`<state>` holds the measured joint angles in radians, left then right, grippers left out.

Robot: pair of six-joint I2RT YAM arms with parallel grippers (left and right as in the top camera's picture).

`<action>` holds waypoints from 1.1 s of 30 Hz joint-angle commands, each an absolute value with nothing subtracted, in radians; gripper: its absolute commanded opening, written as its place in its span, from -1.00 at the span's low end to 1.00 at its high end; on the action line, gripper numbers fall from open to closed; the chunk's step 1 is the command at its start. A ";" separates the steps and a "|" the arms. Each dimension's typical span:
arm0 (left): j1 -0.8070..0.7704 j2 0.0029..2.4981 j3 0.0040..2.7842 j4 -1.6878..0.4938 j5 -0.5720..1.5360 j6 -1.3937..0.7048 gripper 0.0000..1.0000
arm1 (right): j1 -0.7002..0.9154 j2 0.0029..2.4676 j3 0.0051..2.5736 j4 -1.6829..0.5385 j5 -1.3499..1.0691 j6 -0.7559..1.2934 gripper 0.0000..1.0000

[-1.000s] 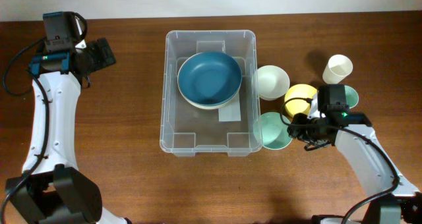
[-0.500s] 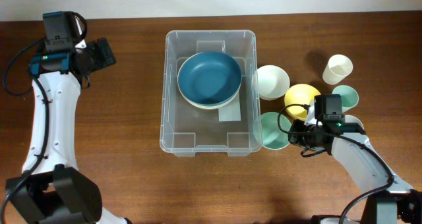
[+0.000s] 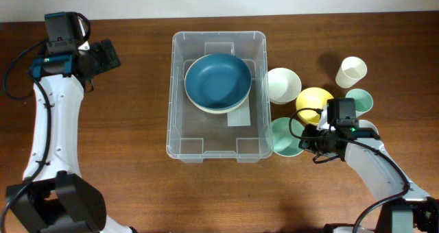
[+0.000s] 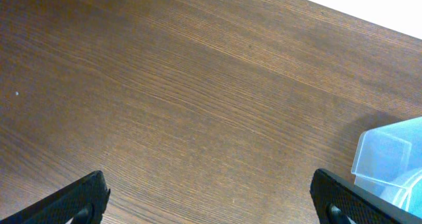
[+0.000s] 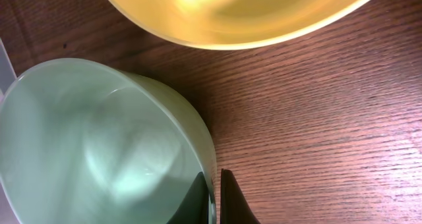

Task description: Pack container

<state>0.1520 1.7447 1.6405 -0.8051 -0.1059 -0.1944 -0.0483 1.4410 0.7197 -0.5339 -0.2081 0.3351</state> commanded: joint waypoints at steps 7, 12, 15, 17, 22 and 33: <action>0.154 1.733 1.657 -0.805 -0.110 -0.192 0.99 | -0.054 1.412 0.951 -0.772 -0.078 0.330 -0.92; 0.154 1.733 1.657 -0.805 -0.110 -0.192 0.99 | -0.054 1.412 1.185 -0.957 -0.017 0.323 -0.92; 0.154 1.733 1.657 -0.805 -0.110 -0.192 0.99 | -0.054 1.412 1.249 -0.997 -0.017 0.323 -0.93; 0.154 1.733 1.657 -0.805 -0.110 -0.193 0.99 | -0.054 1.415 1.245 -1.011 -0.014 0.323 -0.88; 0.154 1.733 1.657 -0.805 -0.110 -0.192 0.99 | -0.053 1.416 1.057 -0.920 -0.022 0.323 0.15; 0.154 1.733 1.657 -0.805 -0.110 -0.192 0.99 | -0.053 1.417 0.750 -0.583 -0.147 0.323 0.50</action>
<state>0.1520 1.7447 1.6409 -0.8051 -0.1059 -0.1944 -0.0490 1.4258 0.7586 -0.5941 -0.1303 0.3252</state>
